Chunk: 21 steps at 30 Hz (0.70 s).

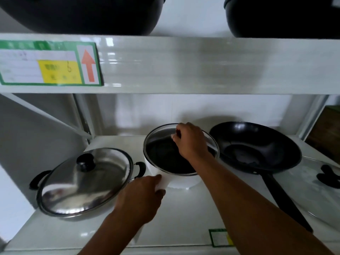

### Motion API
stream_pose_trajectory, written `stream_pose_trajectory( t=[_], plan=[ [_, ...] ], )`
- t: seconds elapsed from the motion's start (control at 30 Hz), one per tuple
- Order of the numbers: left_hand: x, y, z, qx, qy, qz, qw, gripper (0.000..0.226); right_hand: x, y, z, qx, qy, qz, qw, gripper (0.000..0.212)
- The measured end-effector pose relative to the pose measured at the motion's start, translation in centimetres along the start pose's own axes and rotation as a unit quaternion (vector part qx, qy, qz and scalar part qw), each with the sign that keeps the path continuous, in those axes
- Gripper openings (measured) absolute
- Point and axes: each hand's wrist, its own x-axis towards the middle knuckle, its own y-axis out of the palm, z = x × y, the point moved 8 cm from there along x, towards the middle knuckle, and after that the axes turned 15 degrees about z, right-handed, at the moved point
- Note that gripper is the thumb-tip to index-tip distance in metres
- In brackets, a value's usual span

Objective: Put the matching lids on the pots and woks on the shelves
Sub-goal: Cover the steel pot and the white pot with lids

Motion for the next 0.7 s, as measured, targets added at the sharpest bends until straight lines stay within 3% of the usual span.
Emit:
stream_pose_trajectory(
  t=[0.7],
  plan=[
    [0.0,-0.1,-0.4,0.046,-0.046,0.042,0.997,0.051,1.3,2.1,-0.1,-0.008,-0.003,0.033,0.999,0.022]
  ],
)
